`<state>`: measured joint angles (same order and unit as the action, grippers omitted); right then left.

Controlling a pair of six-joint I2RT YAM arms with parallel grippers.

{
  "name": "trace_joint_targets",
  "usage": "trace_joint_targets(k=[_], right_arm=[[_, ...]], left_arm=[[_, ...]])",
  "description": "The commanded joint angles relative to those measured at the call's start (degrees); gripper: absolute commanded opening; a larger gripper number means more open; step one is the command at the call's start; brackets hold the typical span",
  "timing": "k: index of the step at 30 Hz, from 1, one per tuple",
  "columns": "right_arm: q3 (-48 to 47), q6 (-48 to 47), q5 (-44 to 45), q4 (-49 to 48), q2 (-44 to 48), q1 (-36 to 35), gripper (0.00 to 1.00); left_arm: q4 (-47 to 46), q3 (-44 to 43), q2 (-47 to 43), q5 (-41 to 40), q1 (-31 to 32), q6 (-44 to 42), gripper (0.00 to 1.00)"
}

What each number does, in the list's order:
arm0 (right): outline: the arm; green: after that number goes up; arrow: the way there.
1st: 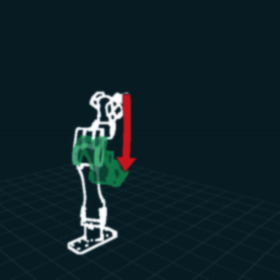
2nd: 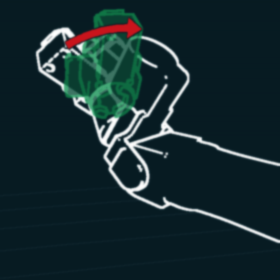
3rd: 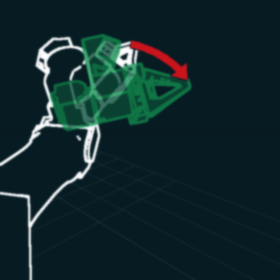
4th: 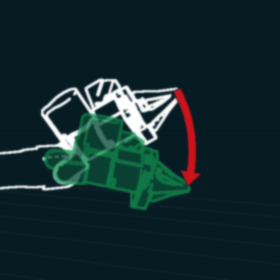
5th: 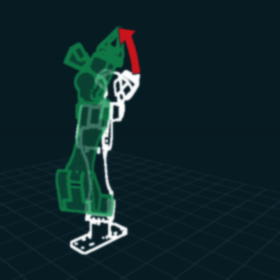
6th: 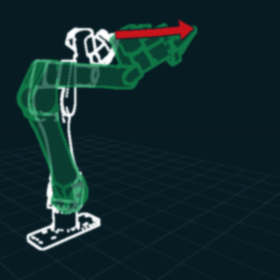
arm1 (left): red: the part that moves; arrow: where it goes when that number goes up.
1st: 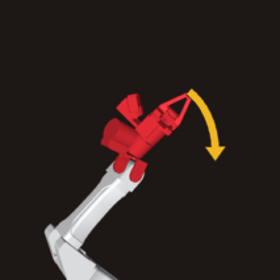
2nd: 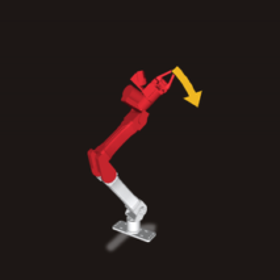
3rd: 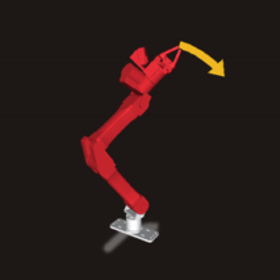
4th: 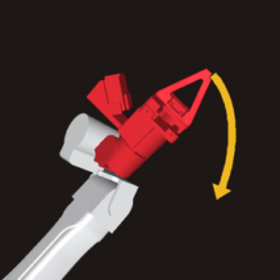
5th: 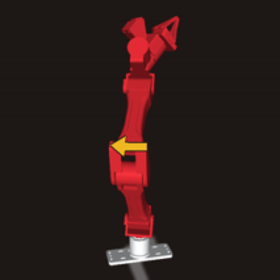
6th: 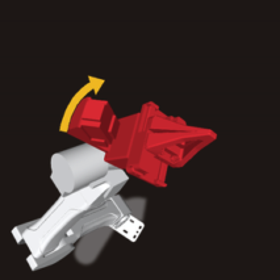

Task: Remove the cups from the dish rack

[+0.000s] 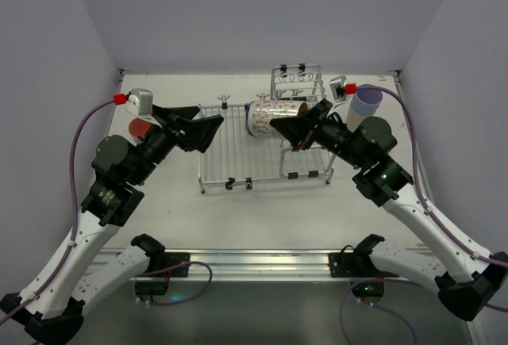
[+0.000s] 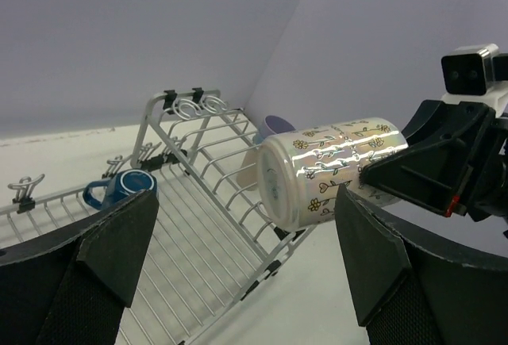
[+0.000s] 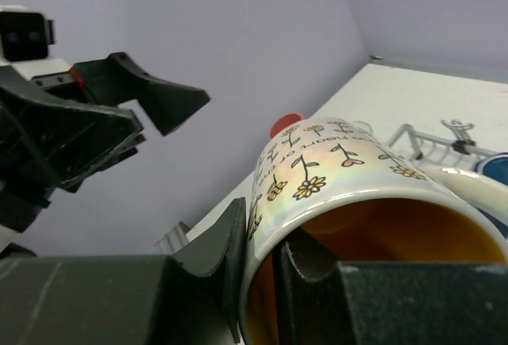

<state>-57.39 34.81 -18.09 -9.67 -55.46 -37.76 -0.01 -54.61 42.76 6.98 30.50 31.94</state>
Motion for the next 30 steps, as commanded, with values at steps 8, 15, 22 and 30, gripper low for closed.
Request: trace_joint_targets(k=[8,15,22,30], right_arm=[[-15.21,-16.86,35.1,34.17,9.4,7.96,0.0],[-14.95,-20.31,53.26,42.01,8.62,17.67,0.0],[-13.9,-17.41,34.37,44.04,-2.44,34.12,0.0],[-15.47,-17.67,21.26,44.22,-21.76,43.46,0.0]], left_arm=[[17.68,0.72,-3.38,-0.31,-0.18,-15.33,1.0],[16.01,8.2,-6.46,-0.4,-0.18,-16.83,1.0],[16.89,9.79,-9.89,-5.31,4.03,-17.35,1.0],[17.24,9.96,-10.51,-6.63,6.94,-17.62,1.0]])
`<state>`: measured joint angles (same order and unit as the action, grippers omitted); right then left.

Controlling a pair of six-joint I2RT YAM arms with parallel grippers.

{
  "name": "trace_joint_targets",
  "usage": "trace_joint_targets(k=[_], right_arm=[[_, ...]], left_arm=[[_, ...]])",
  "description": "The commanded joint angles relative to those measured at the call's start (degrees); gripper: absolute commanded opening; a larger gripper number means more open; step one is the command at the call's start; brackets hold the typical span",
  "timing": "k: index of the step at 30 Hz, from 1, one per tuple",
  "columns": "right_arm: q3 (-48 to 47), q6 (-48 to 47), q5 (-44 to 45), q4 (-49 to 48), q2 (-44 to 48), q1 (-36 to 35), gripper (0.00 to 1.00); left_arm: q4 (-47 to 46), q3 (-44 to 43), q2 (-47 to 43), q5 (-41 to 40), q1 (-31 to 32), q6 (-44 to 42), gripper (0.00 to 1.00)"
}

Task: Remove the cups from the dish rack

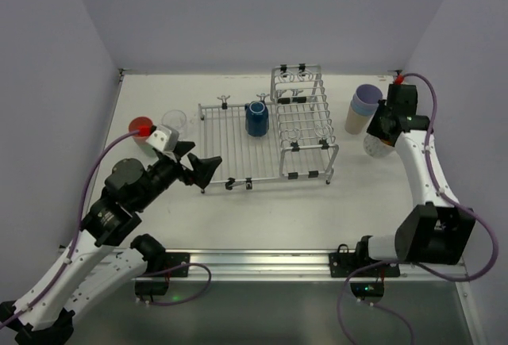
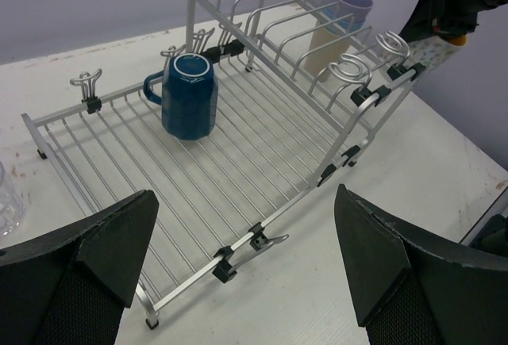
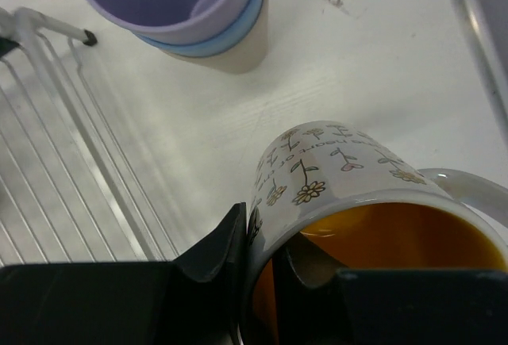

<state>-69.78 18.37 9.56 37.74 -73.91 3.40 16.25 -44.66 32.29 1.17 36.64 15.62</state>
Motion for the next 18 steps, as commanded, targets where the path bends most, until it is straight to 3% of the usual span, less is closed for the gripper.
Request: trace_joint_targets(k=[1,9,18], right_arm=[[-3.17,-0.97,-8.14,-3.37,-4.83,2.75,0.0],[-1.07,-1.76,-6.31,-5.48,-13.88,4.33,0.0],[2.63,-2.02,-4.55,-8.2,-17.41,4.51,0.0]], left_arm=[[1.06,0.02,-0.12,-0.82,0.89,-1.46,1.0],[1.24,0.02,-0.3,-2.84,0.89,-1.55,1.0],[1.5,0.02,0.75,-3.19,0.89,-1.55,1.0]])
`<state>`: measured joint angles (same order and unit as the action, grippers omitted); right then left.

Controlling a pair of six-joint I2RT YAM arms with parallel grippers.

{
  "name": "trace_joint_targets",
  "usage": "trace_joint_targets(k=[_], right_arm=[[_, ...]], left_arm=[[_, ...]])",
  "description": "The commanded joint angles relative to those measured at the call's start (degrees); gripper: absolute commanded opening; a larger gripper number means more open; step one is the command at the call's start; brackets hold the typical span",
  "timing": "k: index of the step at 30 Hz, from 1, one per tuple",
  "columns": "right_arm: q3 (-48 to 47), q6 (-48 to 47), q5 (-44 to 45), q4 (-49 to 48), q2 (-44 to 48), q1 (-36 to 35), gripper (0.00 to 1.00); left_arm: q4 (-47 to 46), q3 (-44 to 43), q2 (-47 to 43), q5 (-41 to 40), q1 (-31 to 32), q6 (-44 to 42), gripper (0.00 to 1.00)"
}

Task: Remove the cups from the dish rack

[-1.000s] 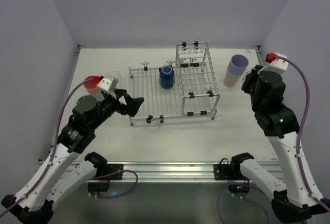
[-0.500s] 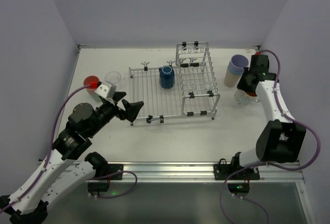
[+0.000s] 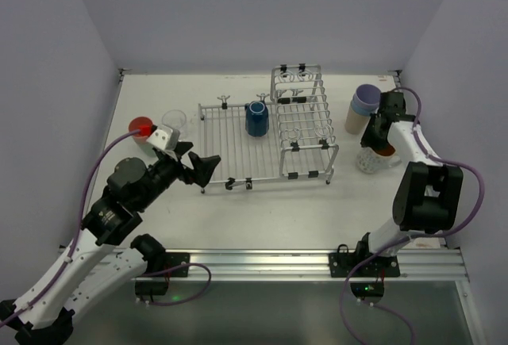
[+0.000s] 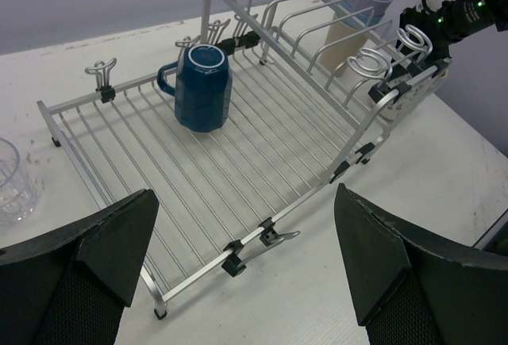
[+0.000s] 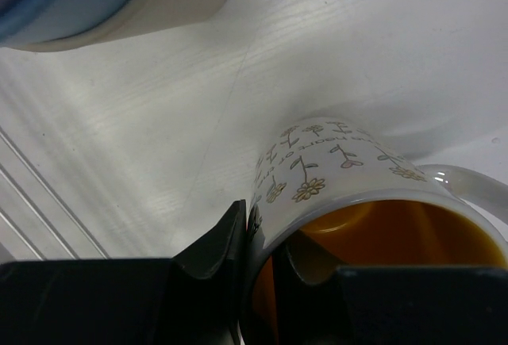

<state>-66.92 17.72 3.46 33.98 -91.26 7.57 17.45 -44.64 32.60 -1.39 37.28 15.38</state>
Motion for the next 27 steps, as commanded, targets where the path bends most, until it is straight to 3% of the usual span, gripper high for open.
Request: trace_joint_targets(k=[1,4,7,11,12,15,22,27], right_arm=[[0.03,-1.11,1.46,-4.71,-0.14,0.34,0.0],[0.99,-0.41,1.02,-5.76,-0.14,0.34,0.04],[2.22,0.83,0.67,-7.16,0.73,0.34,0.16],[4.94,2.06,-0.3,-8.92,2.84,0.34,0.5],[5.56,2.23,-0.65,-9.71,4.41,0.34,0.68],[7.76,3.46,-2.58,-11.38,9.67,0.25,0.85],[14.26,8.3,-8.47,-16.83,27.32,-0.01,0.99],[21.11,10.49,-13.2,-22.72,39.74,-0.54,0.99]], left_arm=[[0.39,-0.01,0.53,-0.72,0.25,-1.4,1.0],[0.56,-0.01,0.8,-1.16,0.17,-1.4,1.0],[0.65,-0.09,1.15,-1.77,0.16,-1.31,1.0],[0.92,-0.09,1.76,-3.09,0.17,-1.05,1.0],[1.18,-0.09,1.85,-3.7,0.25,-0.96,1.0],[1.18,-0.09,2.47,-5.38,0.08,-0.7,1.0],[0.83,-1.41,9.48,-1.62,-2.12,1.58,1.0],[-1.97,-3.43,15.47,-0.2,-2.65,8.24,1.0]])
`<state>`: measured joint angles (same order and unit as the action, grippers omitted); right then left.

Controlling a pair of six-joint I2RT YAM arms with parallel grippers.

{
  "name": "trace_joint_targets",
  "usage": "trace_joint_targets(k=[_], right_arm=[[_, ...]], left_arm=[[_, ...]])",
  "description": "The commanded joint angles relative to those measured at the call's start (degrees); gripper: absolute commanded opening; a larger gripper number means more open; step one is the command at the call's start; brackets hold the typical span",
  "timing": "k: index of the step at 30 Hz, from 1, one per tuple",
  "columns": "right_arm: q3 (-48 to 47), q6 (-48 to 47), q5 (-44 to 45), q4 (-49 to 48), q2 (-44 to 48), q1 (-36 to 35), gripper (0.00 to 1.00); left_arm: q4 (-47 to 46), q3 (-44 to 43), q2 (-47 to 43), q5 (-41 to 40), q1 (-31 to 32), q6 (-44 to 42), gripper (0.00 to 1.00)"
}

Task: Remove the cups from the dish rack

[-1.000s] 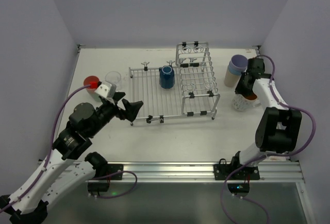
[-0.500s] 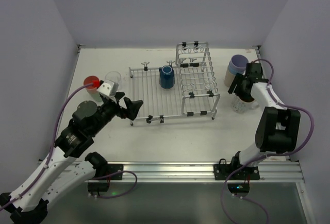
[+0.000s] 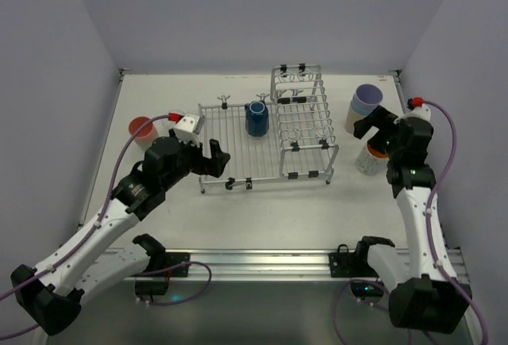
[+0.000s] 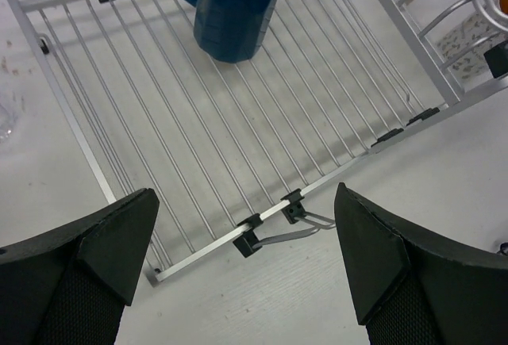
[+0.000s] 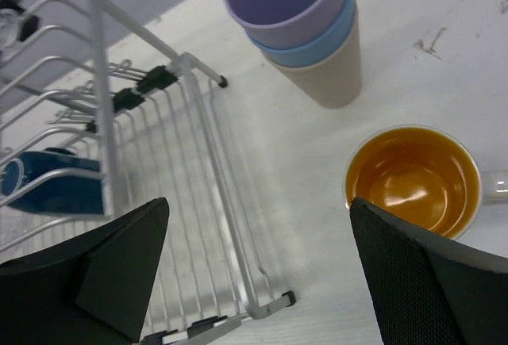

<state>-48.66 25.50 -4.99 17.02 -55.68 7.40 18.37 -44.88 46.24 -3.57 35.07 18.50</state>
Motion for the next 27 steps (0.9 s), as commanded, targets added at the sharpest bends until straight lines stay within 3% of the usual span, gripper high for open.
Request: trace_joint_targets(k=[1,5,8,11,17,27], right_arm=[[3.83,3.06,-5.89,-6.37,7.13,-0.45,0.99],[4.72,5.43,-14.07,-9.27,13.03,-1.77,0.99],[6.47,7.46,-18.73,-11.3,18.13,-5.53,0.99],[7.44,8.08,-21.36,-12.27,20.87,-8.79,0.99],[11.04,10.71,-27.69,-16.13,24.83,-12.06,0.99],[11.31,8.87,-28.05,-16.66,25.27,-15.66,0.99]], left_arm=[[-4.29,-3.11,4.19,3.12,-0.35,6.1,1.0],[-12.28,-4.77,14.03,4.81,0.08,9.62,1.0],[-16.5,-7.05,23.69,0.7,0.26,9.1,1.0],[-24.49,-7.76,27.66,-0.82,0.35,7.96,1.0],[-26.01,-17.68,39.88,-2.4,0.61,1.64,1.0],[-28.48,-26.04,51.14,-3.72,0.61,-3.38,1.0]])
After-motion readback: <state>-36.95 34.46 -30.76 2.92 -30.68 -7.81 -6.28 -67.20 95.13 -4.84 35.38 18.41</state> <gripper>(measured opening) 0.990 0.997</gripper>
